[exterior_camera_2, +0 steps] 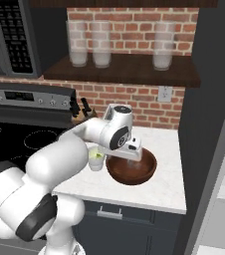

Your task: Grab a lemon wedge from the fridge and one ice cube from the ice bowl, and put them in the glass of lemonade.

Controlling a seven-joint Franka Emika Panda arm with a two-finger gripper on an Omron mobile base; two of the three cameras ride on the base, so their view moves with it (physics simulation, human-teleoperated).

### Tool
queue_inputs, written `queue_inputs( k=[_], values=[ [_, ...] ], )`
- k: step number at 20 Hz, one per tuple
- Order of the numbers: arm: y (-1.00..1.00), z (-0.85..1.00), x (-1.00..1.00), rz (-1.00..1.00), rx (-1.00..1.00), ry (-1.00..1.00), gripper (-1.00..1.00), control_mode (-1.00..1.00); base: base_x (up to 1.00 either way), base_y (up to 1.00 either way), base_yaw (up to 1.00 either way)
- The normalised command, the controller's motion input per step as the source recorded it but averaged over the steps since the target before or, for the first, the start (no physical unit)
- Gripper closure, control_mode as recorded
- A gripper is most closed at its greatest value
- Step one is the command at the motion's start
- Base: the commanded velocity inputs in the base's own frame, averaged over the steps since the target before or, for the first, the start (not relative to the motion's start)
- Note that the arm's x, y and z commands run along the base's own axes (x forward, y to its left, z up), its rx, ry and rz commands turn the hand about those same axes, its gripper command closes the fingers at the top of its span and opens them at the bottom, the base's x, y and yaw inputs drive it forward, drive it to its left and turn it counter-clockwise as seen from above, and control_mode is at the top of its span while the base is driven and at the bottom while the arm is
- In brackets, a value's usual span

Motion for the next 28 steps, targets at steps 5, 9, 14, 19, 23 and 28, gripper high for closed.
queue_inputs(
  k=[5,9,14,19,23,28],
  values=[
    [-0.29,-0.28,0.34,0.00,0.05,0.08,-1.00,-1.00,0.00,0.00,0.00],
    [-0.24,-0.27,0.32,0.00,0.04,0.07,-1.00,-1.00,0.00,0.00,0.00],
    [-0.03,-0.32,0.31,-0.01,0.01,0.07,-1.00,-1.00,0.00,0.00,0.00],
    [0.00,-0.28,0.29,-0.05,0.00,0.04,-1.00,-1.00,0.00,0.00,0.00],
    [0.00,-0.31,0.25,-0.05,0.00,0.00,-1.00,-1.00,0.00,0.00,0.00],
    [0.00,-0.32,0.17,-0.04,0.00,0.00,-1.00,-1.00,0.00,0.00,0.00]
  ],
)
